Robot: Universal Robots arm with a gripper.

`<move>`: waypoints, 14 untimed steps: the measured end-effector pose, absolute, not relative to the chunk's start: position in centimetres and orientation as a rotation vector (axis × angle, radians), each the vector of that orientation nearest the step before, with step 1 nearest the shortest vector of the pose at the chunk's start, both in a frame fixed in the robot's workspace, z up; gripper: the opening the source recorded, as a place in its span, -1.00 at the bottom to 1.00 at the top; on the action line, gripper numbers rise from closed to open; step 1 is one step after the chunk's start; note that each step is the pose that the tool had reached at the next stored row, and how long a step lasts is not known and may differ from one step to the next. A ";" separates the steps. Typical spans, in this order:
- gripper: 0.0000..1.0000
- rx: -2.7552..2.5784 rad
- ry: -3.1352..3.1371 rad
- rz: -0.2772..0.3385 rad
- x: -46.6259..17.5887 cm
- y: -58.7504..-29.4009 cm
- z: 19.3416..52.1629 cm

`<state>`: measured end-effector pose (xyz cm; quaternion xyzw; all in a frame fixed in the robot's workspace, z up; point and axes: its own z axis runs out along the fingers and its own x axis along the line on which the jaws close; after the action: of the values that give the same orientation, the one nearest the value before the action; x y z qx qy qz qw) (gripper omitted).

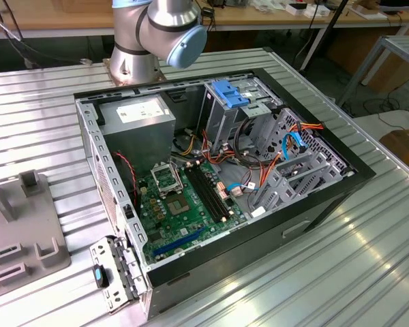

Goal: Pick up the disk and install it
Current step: 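Pick up the disk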

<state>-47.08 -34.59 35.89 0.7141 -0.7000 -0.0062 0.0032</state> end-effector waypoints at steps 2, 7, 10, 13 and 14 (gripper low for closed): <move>-0.26 2.239 -2.195 -0.019 -47.1 -34.6 36.8; -0.26 2.239 -2.195 -0.019 -47.1 -34.6 39.4; -0.26 2.239 -2.195 -0.019 -47.1 -34.6 40.4; -0.26 2.239 -2.195 -0.019 -47.1 -34.6 40.8; -0.26 2.239 -2.195 -0.019 -47.1 -34.6 40.8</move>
<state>-47.07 -34.59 40.79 0.7141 -0.7000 -0.0062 0.0032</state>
